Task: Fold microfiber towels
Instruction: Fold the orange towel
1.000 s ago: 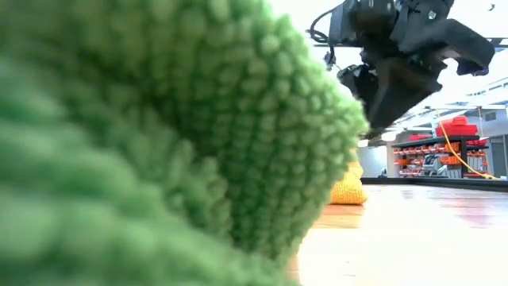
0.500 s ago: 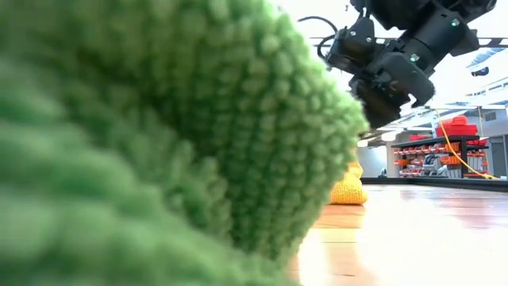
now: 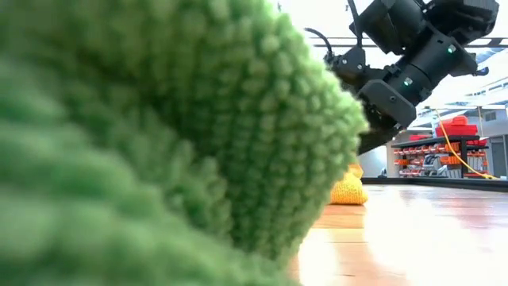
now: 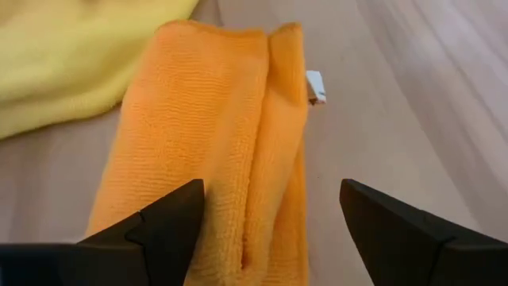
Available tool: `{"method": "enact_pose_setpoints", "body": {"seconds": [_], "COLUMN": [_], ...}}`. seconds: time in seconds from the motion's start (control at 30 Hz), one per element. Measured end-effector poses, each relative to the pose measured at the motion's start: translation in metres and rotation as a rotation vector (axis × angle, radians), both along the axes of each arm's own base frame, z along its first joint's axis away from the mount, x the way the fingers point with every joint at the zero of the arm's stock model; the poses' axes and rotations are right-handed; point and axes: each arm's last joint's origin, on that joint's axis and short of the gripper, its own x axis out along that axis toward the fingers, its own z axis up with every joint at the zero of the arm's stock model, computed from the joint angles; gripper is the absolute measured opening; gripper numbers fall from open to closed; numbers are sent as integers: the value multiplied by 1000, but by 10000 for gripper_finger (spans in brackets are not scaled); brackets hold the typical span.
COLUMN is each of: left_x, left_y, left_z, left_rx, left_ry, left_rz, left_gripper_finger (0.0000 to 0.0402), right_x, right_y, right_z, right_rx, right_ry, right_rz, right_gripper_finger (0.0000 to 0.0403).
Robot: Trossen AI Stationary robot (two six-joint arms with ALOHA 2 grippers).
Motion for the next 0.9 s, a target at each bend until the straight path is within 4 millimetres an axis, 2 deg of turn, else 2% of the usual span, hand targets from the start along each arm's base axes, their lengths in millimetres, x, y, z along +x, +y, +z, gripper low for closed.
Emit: {"method": "enact_pose_setpoints", "body": {"seconds": [0.3,0.43,0.73,0.9], "left_x": [-1,-1,3,7], "left_y": [-1,0,-8,-19], "left_z": [0,0,7,10], "left_rx": [-22,-30,-44,-38], "left_ry": [24,29,11,-35], "left_rz": [71,101,122,65], "left_gripper_finger": [149,140,126,128], "right_x": [-16,-21,-25,-26], "right_y": [-8,-8,-8,-7], "right_z": [-21,-26,-29,-30], "right_rx": [57,92,104,69], "right_ry": [32,53,75,92], "right_rz": [-84,-82,-44,2], "right_gripper_finger": [302,284,198,113]}}
